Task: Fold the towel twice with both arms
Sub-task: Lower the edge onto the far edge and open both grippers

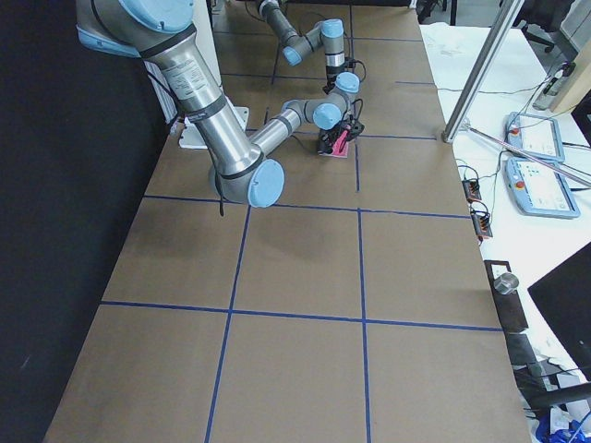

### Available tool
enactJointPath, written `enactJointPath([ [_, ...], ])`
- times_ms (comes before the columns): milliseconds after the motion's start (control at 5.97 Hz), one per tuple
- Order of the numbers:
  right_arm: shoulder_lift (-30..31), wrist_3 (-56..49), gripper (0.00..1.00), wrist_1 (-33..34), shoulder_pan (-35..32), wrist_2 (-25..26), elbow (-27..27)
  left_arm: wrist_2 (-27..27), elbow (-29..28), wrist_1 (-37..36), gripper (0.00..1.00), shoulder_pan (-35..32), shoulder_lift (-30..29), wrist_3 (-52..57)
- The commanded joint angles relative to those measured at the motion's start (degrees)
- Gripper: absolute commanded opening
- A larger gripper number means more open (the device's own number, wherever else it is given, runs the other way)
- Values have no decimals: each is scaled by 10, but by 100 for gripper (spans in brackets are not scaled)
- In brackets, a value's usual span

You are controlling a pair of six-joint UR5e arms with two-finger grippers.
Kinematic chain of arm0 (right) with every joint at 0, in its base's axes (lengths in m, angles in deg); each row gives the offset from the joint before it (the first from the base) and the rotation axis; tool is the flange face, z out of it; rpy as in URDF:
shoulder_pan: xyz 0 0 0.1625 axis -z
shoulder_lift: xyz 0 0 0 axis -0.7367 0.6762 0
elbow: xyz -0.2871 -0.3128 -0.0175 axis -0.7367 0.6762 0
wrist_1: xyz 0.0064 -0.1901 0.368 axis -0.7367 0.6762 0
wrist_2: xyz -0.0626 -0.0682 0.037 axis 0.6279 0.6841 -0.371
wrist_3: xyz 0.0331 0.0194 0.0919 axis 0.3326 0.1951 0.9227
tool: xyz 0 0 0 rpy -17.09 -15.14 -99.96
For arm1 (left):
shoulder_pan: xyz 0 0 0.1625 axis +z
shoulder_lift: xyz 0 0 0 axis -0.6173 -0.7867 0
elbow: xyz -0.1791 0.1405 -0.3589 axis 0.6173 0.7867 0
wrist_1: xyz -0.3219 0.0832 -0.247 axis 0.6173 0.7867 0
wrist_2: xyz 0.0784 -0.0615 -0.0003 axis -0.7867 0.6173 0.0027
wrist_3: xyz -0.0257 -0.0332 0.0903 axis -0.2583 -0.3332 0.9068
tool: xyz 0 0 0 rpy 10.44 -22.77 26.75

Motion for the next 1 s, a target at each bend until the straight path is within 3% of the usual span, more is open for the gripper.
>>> enactJointPath([
  [0,2,2,0,-8,-5,-11,6,-2,-44,68,1,-1,-1,-41],
  [837,2,13,0,-20,-10,-30,30,-22,-59,96,3,-3,-1,-78],
])
